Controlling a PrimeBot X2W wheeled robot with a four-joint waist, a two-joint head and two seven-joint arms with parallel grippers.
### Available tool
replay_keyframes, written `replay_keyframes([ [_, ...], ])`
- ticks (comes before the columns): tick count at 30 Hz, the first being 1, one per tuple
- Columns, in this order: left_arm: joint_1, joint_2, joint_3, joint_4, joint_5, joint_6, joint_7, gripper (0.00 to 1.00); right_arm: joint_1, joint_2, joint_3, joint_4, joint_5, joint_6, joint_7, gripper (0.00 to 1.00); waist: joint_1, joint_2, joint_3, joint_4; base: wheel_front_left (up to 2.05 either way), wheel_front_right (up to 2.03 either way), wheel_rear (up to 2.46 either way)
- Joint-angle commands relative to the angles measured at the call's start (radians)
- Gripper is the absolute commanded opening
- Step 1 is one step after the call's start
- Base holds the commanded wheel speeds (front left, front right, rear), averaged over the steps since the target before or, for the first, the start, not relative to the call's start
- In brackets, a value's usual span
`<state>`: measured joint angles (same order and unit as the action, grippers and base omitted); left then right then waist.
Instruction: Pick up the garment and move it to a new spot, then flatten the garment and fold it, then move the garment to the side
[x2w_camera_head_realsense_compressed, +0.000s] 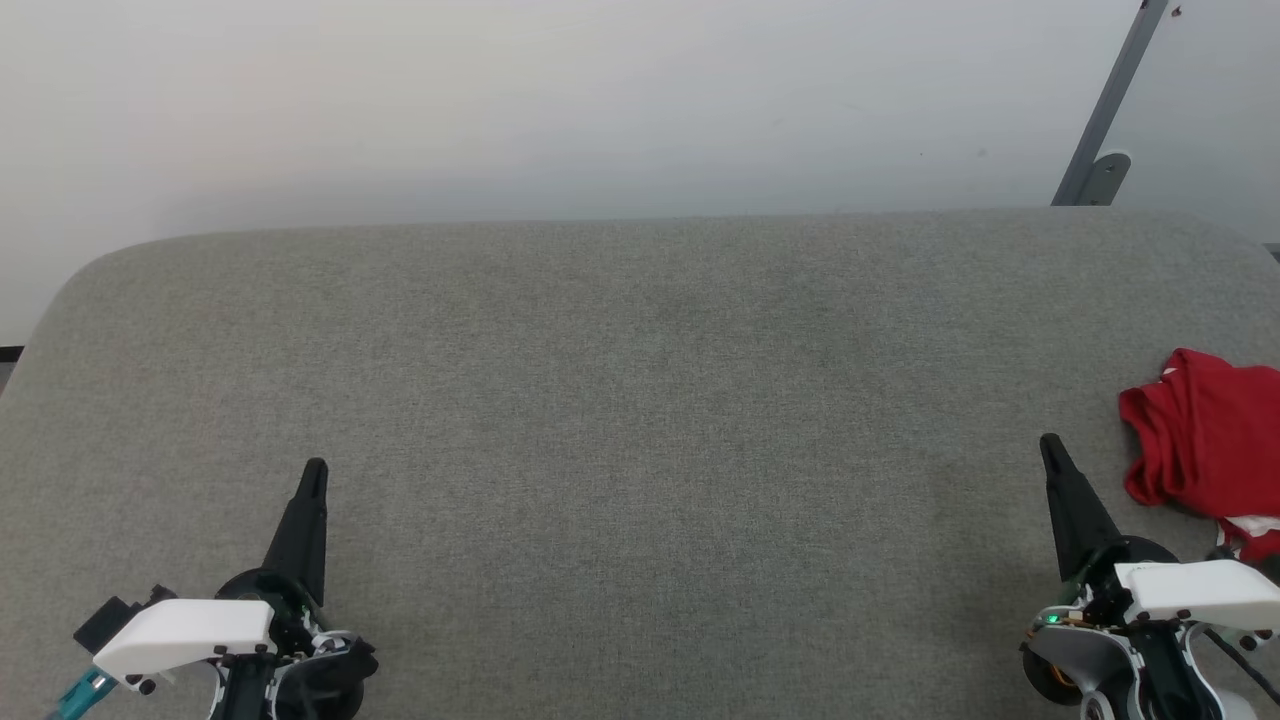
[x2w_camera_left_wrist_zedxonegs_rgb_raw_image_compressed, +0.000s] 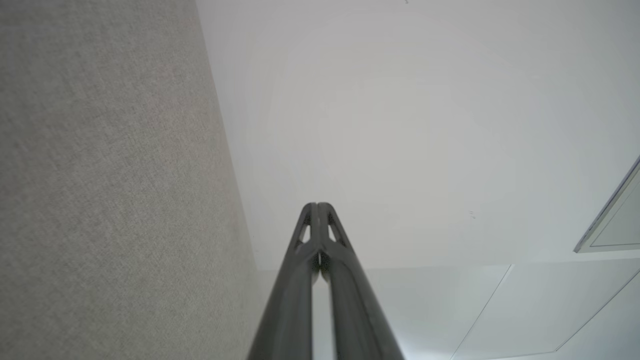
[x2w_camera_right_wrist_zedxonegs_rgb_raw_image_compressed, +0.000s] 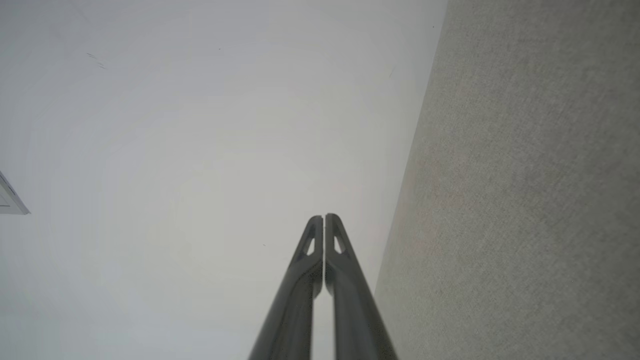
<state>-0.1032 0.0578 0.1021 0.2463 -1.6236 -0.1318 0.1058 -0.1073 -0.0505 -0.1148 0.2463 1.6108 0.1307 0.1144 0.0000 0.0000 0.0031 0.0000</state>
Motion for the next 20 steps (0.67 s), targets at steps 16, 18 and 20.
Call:
replay_keyframes([
  [16, -0.012, -0.003, 0.007, 0.000, 0.006, 0.002, 0.005, 0.00, -0.005, 0.001, 0.002, 0.000, 0.004, 0.000, 0.001, 0.00, 0.0000, 0.0000, 0.000, 0.000, 0.00, 0.00, 0.00],
  [18, -0.012, -0.004, 0.007, 0.000, 0.006, 0.002, 0.005, 0.00, -0.005, 0.001, 0.001, 0.000, 0.004, 0.000, 0.001, 0.00, 0.0000, 0.0000, 0.000, 0.000, 0.00, 0.00, 0.00],
  [20, -0.012, -0.004, 0.007, 0.000, 0.006, 0.002, 0.006, 0.00, -0.005, 0.001, 0.001, 0.000, 0.004, 0.000, 0.001, 0.00, 0.0000, 0.0000, 0.000, 0.000, 0.00, 0.00, 0.00],
])
